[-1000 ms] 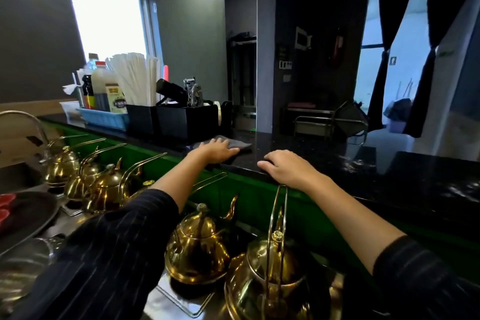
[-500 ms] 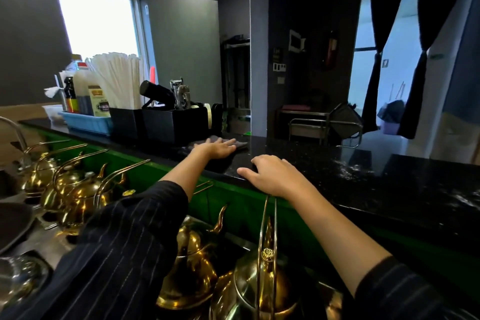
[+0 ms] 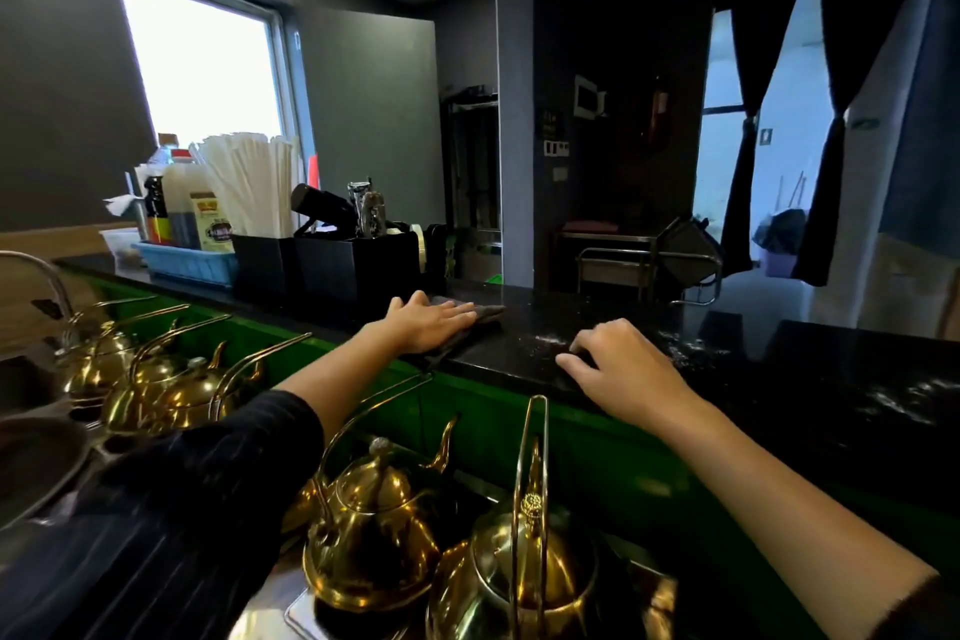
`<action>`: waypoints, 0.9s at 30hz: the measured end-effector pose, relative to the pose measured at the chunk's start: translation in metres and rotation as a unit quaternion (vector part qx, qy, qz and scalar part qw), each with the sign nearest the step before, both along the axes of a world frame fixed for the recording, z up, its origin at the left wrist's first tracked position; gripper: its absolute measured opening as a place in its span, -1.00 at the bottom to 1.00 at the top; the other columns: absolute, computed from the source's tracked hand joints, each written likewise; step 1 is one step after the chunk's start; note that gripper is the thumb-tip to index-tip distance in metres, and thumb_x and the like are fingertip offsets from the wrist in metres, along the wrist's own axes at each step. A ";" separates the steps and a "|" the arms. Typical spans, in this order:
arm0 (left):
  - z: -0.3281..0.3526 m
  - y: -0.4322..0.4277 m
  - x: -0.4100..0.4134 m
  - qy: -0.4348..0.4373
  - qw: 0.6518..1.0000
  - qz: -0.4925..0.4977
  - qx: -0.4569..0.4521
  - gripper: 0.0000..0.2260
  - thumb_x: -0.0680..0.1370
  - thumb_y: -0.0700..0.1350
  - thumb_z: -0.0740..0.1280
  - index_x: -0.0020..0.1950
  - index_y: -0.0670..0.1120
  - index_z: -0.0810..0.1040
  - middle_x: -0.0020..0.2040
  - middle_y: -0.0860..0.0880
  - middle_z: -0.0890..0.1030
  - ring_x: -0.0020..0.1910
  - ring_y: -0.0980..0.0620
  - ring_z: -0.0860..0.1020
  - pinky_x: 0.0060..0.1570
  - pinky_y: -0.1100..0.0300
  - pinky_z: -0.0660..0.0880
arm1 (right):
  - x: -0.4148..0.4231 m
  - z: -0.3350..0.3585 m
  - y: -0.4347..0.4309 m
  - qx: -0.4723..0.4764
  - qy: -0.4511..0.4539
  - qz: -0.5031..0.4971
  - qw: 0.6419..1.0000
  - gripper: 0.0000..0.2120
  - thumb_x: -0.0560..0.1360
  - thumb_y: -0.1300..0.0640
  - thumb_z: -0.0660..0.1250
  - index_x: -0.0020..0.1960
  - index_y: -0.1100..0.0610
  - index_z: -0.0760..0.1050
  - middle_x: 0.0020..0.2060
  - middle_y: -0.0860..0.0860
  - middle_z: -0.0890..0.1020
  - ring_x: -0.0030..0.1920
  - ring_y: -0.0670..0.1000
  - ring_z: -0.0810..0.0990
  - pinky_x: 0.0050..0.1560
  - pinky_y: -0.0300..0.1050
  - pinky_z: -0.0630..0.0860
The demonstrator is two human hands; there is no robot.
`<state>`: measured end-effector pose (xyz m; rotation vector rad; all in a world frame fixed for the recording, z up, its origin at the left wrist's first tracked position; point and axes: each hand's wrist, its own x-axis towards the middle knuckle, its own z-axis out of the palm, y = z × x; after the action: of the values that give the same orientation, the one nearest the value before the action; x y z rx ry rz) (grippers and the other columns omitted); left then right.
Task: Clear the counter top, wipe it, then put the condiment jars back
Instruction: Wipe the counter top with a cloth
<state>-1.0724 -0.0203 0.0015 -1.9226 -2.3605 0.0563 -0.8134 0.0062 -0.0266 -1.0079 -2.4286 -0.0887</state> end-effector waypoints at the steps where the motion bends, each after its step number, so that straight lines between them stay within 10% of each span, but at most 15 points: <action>1: -0.002 0.004 -0.002 0.009 0.999 -0.019 0.039 -0.57 0.65 0.15 -0.16 0.52 0.19 0.14 0.51 0.06 0.26 0.40 -0.12 0.22 0.32 -0.13 0.13 | -0.003 -0.001 -0.003 0.017 -0.021 -0.002 1.000 -0.62 0.60 -0.12 0.14 0.03 0.13 0.59 -0.07 0.02 0.63 0.10 0.03 0.53 0.23 -0.05 0.41; 7: 0.029 0.022 -0.044 0.080 0.914 0.082 0.389 -0.75 0.54 -0.09 0.17 0.07 -0.18 0.55 0.05 -0.17 0.62 0.15 -0.17 0.45 0.08 -0.04 0.35 | -0.008 -0.003 -0.012 0.072 -0.072 -0.005 0.995 -0.52 0.64 -0.16 -0.01 0.28 0.11 0.48 0.23 0.00 0.55 0.41 0.02 0.30 0.48 0.00 0.14; 27: 0.029 0.006 -0.118 -0.080 0.915 0.151 0.366 -0.84 0.54 -0.27 0.17 0.11 -0.22 0.39 0.16 -0.26 0.46 0.11 -0.30 0.48 -0.06 -0.08 0.41 | -0.011 0.000 -0.018 0.056 -0.099 0.000 0.994 -0.53 0.65 -0.13 -0.06 0.22 0.10 0.50 0.29 -0.03 0.51 0.53 -0.03 0.11 0.52 0.05 -0.02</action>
<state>-1.1901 -0.0144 0.0310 -1.2339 -2.2632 -0.8619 -0.8240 -0.0116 -0.0268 -0.9890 -2.5689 -0.3343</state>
